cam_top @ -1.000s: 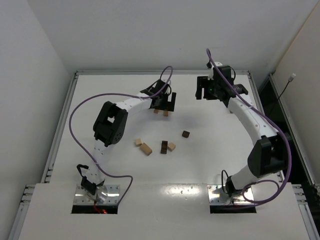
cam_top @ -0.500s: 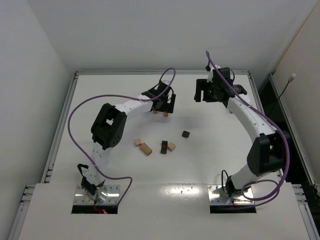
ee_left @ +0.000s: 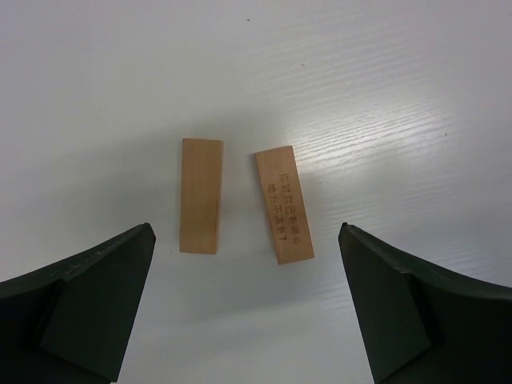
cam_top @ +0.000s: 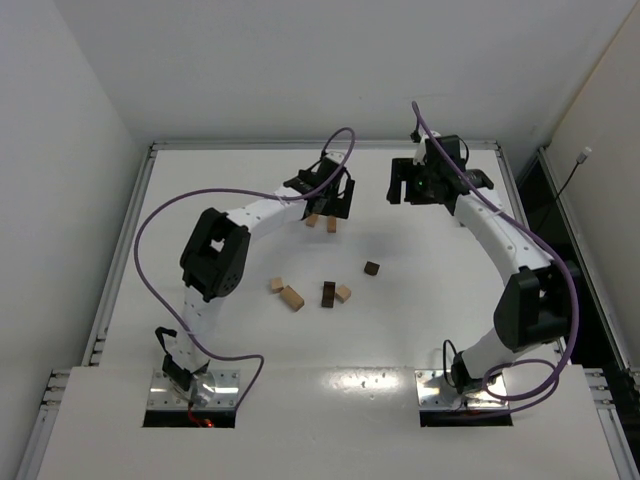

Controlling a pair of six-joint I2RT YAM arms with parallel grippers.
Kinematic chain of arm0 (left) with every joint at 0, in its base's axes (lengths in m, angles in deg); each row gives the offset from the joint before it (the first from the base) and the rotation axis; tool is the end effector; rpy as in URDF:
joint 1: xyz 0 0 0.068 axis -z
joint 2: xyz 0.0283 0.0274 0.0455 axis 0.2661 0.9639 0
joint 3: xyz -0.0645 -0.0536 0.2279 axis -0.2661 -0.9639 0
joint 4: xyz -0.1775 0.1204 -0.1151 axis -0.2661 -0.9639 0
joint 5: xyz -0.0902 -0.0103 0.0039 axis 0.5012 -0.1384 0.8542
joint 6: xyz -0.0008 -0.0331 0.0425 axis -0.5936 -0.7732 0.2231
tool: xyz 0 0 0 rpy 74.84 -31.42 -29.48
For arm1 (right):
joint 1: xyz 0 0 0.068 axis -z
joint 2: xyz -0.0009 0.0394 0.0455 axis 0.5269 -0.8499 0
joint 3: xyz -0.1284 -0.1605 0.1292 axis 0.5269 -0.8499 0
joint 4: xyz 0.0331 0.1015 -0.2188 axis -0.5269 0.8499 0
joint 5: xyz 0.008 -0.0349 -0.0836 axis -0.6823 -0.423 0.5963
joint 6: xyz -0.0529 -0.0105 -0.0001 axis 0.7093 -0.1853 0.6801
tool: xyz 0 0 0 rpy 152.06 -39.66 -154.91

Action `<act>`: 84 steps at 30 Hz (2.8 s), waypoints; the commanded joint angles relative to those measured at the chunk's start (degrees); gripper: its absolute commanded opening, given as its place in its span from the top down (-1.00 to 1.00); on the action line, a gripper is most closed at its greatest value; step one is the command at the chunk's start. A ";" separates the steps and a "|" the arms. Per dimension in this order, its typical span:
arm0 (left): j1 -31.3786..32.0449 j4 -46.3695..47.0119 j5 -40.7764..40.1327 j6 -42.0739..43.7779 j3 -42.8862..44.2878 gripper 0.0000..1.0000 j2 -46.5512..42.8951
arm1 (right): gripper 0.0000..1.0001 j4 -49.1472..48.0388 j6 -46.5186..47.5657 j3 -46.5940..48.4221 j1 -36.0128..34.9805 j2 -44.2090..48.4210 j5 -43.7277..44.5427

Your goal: Build the wood block tower

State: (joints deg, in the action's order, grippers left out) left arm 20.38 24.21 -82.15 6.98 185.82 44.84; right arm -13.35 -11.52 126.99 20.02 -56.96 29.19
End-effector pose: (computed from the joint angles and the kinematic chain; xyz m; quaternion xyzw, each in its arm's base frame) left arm 0.3726 -0.2556 0.1926 0.0545 0.9169 -0.0541 0.3916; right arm 0.3287 0.0705 0.2733 0.0367 0.9169 0.1231 0.3779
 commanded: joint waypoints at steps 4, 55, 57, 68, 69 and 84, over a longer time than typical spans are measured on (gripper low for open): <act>-1.27 -0.13 1.48 -0.08 4.42 -1.00 2.81 | -0.37 -1.66 -0.59 -0.51 0.17 -0.03 -1.32; -5.31 0.05 10.36 -4.30 4.50 -1.00 9.06 | -0.35 -1.66 -0.06 -0.51 0.17 -1.70 -1.85; -4.79 0.05 10.36 -3.78 4.51 -1.00 9.67 | -0.35 -1.66 -0.06 -0.51 0.17 -1.70 -1.85; -2.60 0.05 11.41 -3.94 2.85 -0.38 9.50 | -0.35 -1.66 -0.59 -0.51 0.17 -2.23 -1.85; -2.59 0.05 11.41 -3.95 2.84 -0.30 8.97 | -0.35 -1.66 -0.59 -0.51 0.17 -2.23 -1.85; 6.63 1.19 1.74 -16.25 -13.67 1.00 -3.50 | -0.35 -1.66 -1.11 -3.84 0.17 0.40 -2.38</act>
State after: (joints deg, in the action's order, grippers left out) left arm 25.08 28.58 -78.57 -3.82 175.73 45.56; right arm -13.44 -11.91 124.32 20.02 -58.97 27.57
